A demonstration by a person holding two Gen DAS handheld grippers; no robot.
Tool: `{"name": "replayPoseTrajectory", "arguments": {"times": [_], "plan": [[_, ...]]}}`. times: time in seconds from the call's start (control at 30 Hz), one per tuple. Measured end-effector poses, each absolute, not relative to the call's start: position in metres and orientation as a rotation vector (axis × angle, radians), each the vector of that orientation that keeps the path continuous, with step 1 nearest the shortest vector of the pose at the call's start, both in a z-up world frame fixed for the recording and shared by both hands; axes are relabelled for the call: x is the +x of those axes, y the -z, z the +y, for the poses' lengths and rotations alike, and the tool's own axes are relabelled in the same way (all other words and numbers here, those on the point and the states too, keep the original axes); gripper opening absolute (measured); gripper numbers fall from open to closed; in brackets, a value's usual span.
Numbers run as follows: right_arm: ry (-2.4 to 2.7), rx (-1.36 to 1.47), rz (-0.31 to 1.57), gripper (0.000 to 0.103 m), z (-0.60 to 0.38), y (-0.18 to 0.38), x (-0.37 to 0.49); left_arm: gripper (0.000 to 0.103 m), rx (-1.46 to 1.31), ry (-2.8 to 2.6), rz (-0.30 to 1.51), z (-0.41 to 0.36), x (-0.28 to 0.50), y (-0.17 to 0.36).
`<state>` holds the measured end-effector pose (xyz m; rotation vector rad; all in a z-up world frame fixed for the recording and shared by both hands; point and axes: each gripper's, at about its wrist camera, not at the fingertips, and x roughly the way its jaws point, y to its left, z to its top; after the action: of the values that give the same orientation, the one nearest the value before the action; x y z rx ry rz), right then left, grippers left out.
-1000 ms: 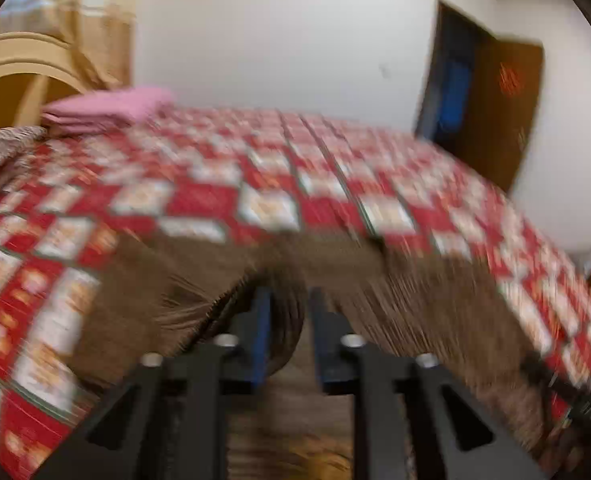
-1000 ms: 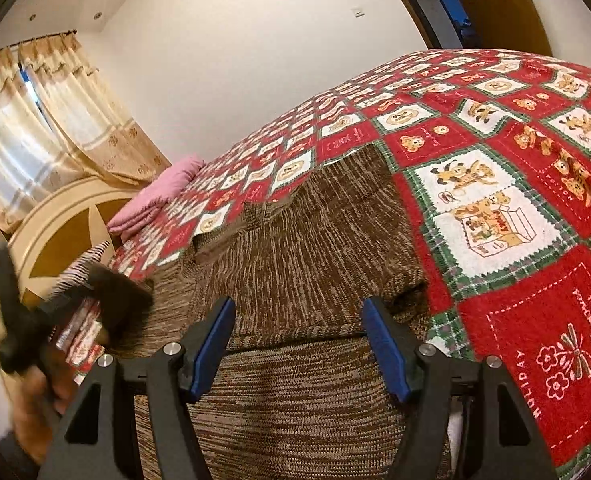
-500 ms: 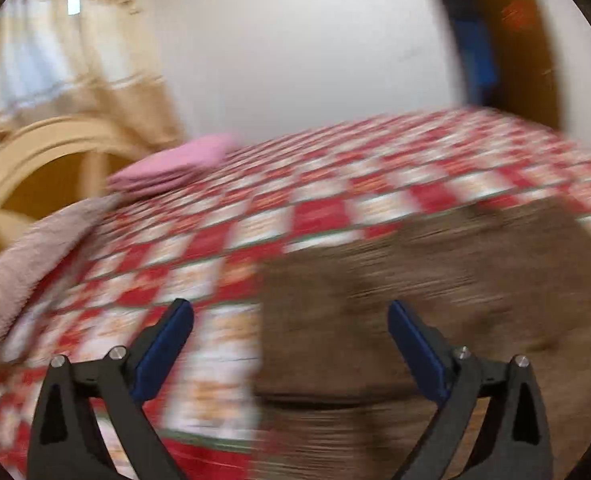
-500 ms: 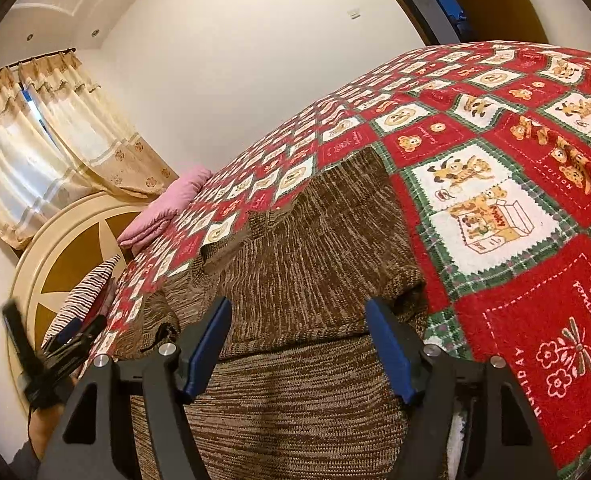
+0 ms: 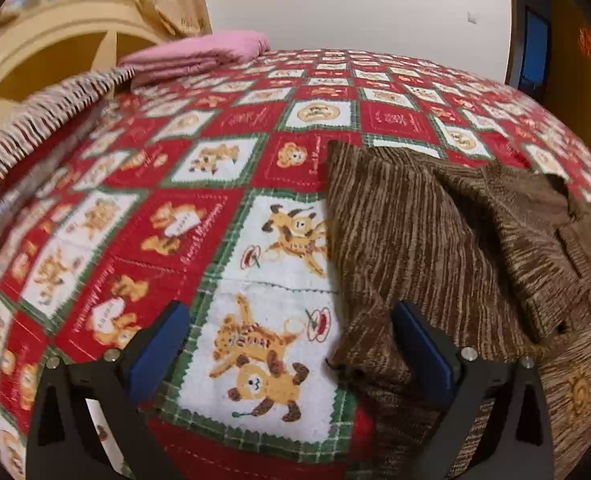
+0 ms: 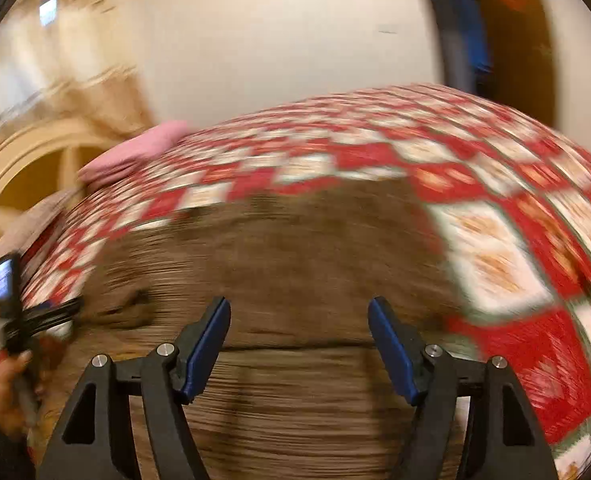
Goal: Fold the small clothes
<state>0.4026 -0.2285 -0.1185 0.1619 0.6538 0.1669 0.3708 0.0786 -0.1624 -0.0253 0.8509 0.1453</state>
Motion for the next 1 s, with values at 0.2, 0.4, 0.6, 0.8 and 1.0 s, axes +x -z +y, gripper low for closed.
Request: {"name": "replayPoseTrajectory", "arguments": {"times": [0.2,0.4,0.6,0.8,1.0], "plan": [[-0.346,-0.174,0.647,0.072,-0.091,0.096,0.420,0.103,-0.142,-0.101,0.850,0.095,0.372,0.166],[-0.410,-0.281,0.753,0.056,-0.021,0.129,0.459,0.103,-0.148,-0.102,0.840,0.095,0.370,0.167],[-0.373,-0.294,0.828,0.023,-0.024,0.153,0.485,0.103,-0.149,-0.100,0.838,0.096,0.369,0.167],[-0.211,-0.180,0.767,0.018,-0.078,0.125,0.519,0.103,-0.148,-0.100,0.834,0.096,0.369,0.167],[-0.149,-0.054,0.847,0.037,-0.131,0.133,0.539,0.103,-0.152,-0.100,0.831,0.096,0.369,0.167]]}}
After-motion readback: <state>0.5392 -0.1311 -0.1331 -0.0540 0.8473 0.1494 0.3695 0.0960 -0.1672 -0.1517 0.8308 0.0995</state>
